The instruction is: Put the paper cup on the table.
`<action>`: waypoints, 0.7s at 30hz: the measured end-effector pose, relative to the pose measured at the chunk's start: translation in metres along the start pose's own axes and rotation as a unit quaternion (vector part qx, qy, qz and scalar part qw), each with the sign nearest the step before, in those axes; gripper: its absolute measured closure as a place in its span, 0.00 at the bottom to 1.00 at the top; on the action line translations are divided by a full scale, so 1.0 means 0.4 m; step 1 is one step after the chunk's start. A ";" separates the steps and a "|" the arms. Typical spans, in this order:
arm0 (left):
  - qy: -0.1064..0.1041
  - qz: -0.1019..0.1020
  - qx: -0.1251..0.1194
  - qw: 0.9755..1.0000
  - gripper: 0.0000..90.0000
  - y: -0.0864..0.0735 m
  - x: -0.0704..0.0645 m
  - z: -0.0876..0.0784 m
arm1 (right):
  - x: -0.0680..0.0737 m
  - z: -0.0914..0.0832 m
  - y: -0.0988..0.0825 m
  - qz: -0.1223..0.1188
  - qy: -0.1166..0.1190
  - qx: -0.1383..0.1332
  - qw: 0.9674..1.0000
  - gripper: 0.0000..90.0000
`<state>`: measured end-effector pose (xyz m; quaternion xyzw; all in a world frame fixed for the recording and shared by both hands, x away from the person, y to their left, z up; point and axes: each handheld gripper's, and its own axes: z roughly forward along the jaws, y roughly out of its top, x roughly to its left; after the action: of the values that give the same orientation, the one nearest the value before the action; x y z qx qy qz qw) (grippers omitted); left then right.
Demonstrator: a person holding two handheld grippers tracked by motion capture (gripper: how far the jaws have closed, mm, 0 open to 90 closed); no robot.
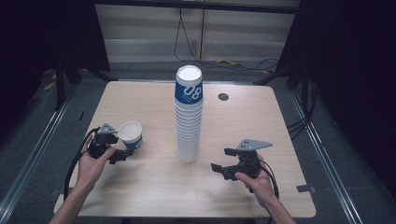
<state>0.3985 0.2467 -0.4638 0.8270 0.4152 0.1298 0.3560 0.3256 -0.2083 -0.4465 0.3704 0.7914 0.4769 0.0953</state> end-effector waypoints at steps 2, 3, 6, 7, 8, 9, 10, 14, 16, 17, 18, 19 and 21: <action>-0.005 0.004 -0.006 1.000 0.18 -0.010 -0.013 -0.014 | 0.000 -0.001 0.000 0.002 -0.001 0.000 1.000 0.16; -0.010 -0.003 -0.014 1.000 0.18 -0.017 -0.021 -0.021 | -0.001 -0.001 0.000 0.002 -0.002 0.001 1.000 0.16; -0.020 -0.007 -0.018 1.000 0.18 -0.026 -0.033 -0.032 | 0.002 -0.001 0.000 0.000 -0.002 0.001 1.000 0.16; -0.022 -0.003 -0.026 0.999 0.17 -0.034 -0.046 -0.039 | 0.002 -0.002 0.000 -0.001 -0.002 0.001 1.000 0.16; -0.023 0.003 -0.028 0.999 0.17 -0.039 -0.053 -0.044 | 0.002 -0.003 0.000 0.000 -0.002 0.000 1.000 0.16; -0.022 0.007 -0.034 0.999 0.18 -0.045 -0.067 -0.049 | 0.002 -0.004 0.001 0.003 -0.002 -0.002 1.000 0.16; -0.021 0.013 -0.034 0.999 0.18 -0.048 -0.074 -0.052 | 0.002 -0.007 0.002 0.005 -0.003 -0.005 1.000 0.16; -0.037 0.010 -0.055 0.998 0.18 -0.065 -0.110 -0.064 | 0.004 -0.013 0.003 0.009 -0.014 -0.011 1.000 0.16; -0.036 0.021 -0.062 0.997 0.17 -0.068 -0.131 -0.066 | 0.007 -0.012 0.003 0.010 -0.028 -0.009 1.000 0.17; -0.036 0.021 -0.062 0.997 0.18 -0.068 -0.131 -0.066 | 0.009 -0.012 0.001 0.010 -0.027 -0.007 1.000 0.18; -0.040 0.033 -0.069 0.996 0.18 -0.070 -0.152 -0.067 | 0.016 -0.014 -0.003 0.008 -0.035 0.000 0.999 0.18; -0.043 0.035 -0.073 0.996 0.17 -0.070 -0.158 -0.066 | 0.022 -0.016 -0.008 0.002 -0.043 0.001 0.999 0.18; -0.048 0.034 -0.077 0.995 0.17 -0.071 -0.173 -0.059 | 0.032 -0.020 -0.017 -0.002 -0.050 0.002 0.999 0.19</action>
<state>0.3266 0.2154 -0.4611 0.8158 0.3584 0.1340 0.4336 0.3092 -0.2071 -0.4452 0.3926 0.7871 0.4562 0.1354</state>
